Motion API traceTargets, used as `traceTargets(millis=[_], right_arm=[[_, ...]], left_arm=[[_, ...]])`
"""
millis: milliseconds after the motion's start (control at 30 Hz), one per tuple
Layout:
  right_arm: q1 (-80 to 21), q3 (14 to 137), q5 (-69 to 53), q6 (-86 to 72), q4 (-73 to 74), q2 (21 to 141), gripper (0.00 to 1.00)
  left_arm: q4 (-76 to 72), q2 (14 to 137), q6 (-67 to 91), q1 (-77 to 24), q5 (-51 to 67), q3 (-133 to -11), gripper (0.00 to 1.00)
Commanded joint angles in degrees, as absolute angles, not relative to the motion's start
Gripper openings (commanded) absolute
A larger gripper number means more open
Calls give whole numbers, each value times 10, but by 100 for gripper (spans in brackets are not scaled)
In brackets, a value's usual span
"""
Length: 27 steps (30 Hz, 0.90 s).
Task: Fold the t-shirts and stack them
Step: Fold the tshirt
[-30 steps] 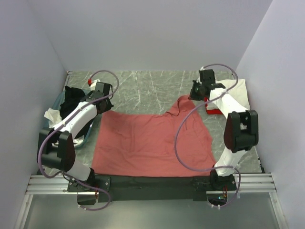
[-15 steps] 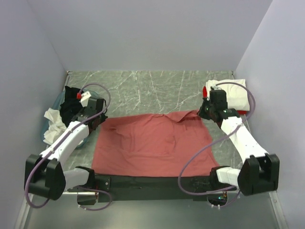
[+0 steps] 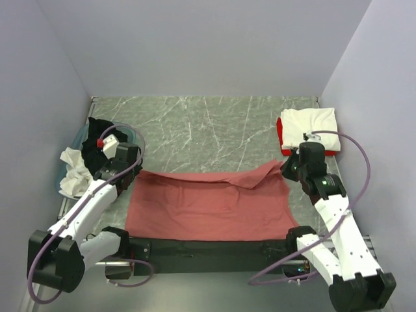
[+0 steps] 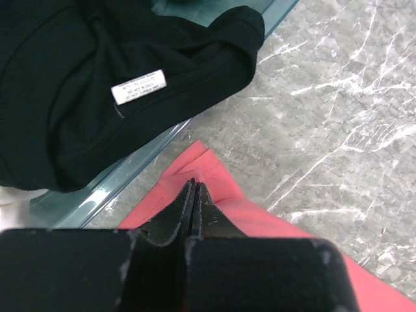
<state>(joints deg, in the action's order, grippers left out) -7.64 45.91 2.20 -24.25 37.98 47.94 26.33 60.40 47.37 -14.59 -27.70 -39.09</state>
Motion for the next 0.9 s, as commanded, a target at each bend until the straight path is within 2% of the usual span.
traceTargets(millis=[0, 500, 867], right_arm=[[-81, 481, 28, -245, 434, 443, 0], [-88, 493, 1, -261, 537, 356, 0], [-88, 504, -14, -262, 606, 303, 0]], left_arm=[[255, 577, 486, -145, -293, -382, 1], [285, 453, 534, -146, -315, -323, 1], [306, 437, 556, -155, -294, -306, 1]])
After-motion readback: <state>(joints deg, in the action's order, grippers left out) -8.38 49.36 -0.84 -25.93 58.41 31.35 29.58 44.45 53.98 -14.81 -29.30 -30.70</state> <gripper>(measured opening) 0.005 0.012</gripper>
